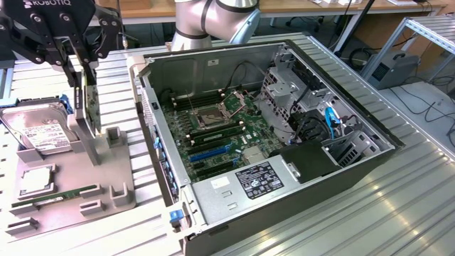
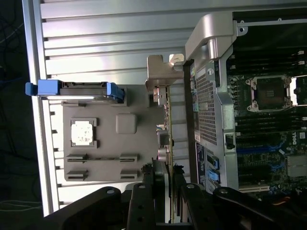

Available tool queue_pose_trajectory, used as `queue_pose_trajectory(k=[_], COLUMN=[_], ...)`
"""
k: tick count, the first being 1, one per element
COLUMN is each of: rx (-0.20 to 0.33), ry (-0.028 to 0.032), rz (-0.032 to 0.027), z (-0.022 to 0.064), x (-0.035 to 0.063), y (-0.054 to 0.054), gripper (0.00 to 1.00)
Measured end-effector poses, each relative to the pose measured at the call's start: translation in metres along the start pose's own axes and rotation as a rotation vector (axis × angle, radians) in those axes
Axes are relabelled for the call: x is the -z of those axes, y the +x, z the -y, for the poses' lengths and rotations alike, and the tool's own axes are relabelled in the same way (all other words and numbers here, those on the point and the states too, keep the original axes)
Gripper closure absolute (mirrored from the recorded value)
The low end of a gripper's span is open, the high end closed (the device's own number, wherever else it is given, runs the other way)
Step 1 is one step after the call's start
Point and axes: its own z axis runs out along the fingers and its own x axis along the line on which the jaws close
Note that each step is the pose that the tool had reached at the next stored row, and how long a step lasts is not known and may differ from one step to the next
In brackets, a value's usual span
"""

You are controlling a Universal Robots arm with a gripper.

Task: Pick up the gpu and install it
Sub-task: 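Pick up the gpu and move the gpu toward the slot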

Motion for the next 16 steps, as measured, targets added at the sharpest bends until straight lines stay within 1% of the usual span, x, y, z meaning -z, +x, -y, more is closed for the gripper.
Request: queue_pose_trajectory(k=[14, 16], rx=[0.000, 0.000], ry=[0.0004, 0.0010], rz=[0.0002, 0.0002], z=[-0.0009, -0.0012], x=[-0.0004, -0.0006], y=[-0.012, -0.015], gripper=[0.73, 0.73])
